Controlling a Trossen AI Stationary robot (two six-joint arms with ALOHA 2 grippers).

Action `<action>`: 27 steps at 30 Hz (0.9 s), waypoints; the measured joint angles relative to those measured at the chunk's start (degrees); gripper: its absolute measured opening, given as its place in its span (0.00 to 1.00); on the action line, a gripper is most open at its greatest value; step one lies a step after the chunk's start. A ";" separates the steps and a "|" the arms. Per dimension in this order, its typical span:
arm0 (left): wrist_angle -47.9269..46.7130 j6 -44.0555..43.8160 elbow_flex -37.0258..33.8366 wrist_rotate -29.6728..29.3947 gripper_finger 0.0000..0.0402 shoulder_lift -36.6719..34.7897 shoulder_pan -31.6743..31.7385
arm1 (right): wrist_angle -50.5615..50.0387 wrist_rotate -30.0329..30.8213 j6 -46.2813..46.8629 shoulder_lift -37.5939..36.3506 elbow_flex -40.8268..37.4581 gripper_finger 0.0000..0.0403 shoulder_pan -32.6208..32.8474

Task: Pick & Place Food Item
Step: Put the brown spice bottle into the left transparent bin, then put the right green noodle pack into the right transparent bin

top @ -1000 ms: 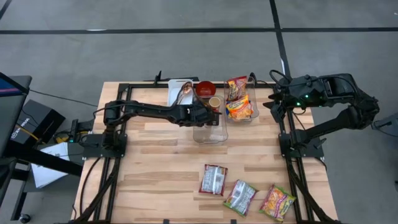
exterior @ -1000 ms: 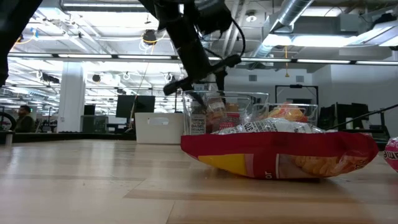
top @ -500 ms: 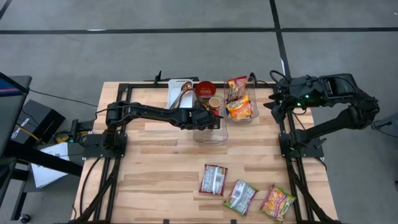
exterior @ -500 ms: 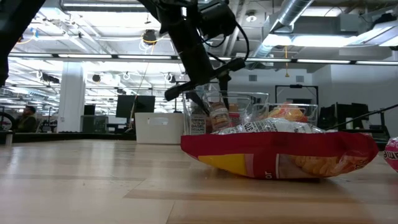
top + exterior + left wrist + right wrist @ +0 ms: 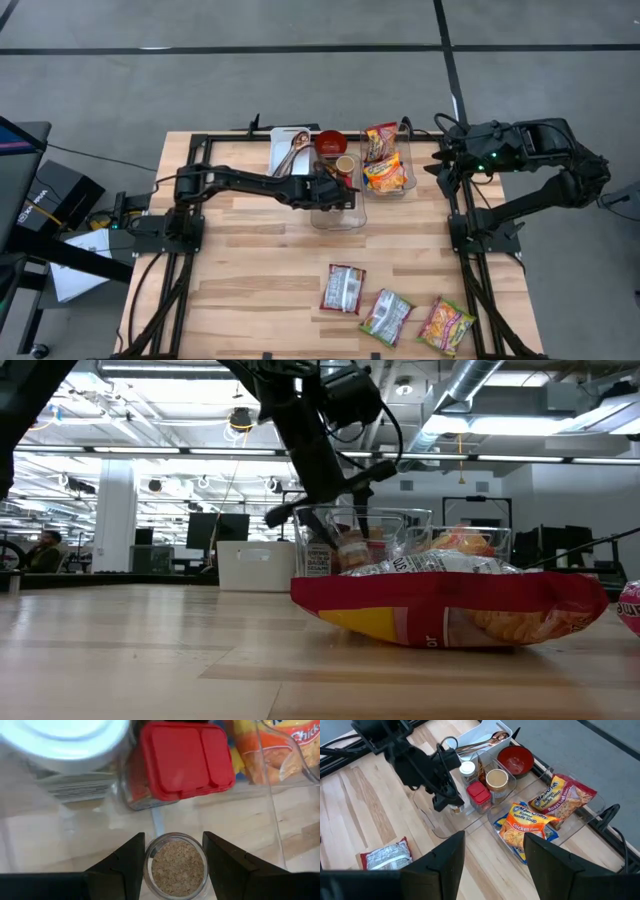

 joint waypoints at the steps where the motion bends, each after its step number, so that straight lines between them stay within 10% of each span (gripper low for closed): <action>1: 0.85 0.00 0.02 0.18 0.42 0.47 0.00 | 0.02 0.00 0.01 0.00 0.00 0.49 0.00; 21: -1.57 1.36 0.02 -1.62 0.42 0.63 0.95 | -0.24 -0.13 0.59 0.00 0.00 0.49 0.00; 27: -1.12 3.08 0.02 -2.22 0.56 0.71 0.98 | -0.35 -0.14 0.59 0.00 0.00 0.49 0.00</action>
